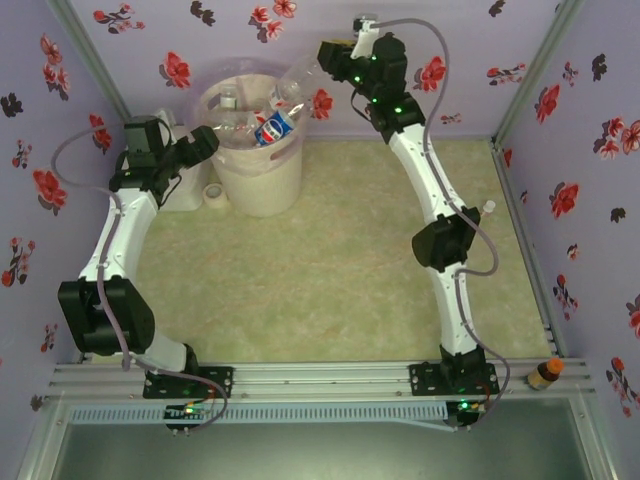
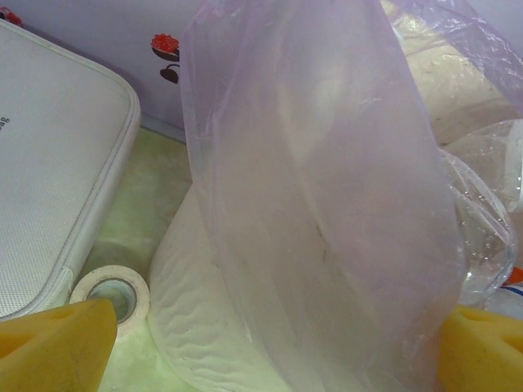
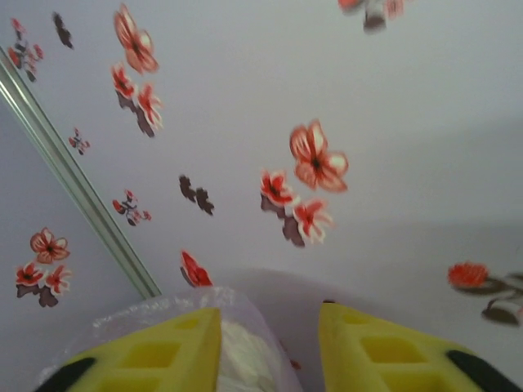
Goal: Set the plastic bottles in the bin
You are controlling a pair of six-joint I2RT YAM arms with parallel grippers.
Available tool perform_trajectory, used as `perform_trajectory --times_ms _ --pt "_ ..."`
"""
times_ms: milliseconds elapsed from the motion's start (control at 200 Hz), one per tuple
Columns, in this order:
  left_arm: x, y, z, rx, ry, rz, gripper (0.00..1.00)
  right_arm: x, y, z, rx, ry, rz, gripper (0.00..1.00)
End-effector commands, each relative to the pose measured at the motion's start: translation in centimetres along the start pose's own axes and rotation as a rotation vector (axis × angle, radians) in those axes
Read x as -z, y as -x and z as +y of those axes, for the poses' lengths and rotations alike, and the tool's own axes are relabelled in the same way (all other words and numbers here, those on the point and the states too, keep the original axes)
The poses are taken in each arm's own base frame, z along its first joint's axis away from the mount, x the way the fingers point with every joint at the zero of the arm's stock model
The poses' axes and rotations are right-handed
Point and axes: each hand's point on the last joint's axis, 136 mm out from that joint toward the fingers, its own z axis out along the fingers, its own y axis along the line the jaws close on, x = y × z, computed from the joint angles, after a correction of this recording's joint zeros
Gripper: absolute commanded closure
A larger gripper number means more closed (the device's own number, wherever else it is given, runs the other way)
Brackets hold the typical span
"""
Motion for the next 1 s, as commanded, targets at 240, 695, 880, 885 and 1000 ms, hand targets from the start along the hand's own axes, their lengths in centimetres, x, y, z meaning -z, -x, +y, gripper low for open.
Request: perform_trajectory --times_ms 240,695,880,885,1000 --pt "-1.9 -1.4 0.8 0.004 -0.012 0.064 0.08 -3.0 -10.6 3.3 0.025 0.108 0.222 0.67" --pt "-1.0 -1.2 -0.1 -0.005 -0.043 0.070 0.09 -2.5 -13.6 4.8 -0.020 0.152 0.311 0.58" --pt "0.5 -0.6 -0.8 -0.028 -0.047 0.061 0.09 -1.2 -9.2 5.8 -0.001 0.131 0.238 0.45" --pt "0.6 -0.6 -0.8 -0.028 -0.047 0.060 0.09 -1.2 -9.0 5.8 -0.001 0.129 0.235 0.44" --pt "2.3 0.4 -1.5 -0.045 -0.055 0.032 0.09 0.1 -5.5 6.0 -0.004 0.112 0.181 0.35"
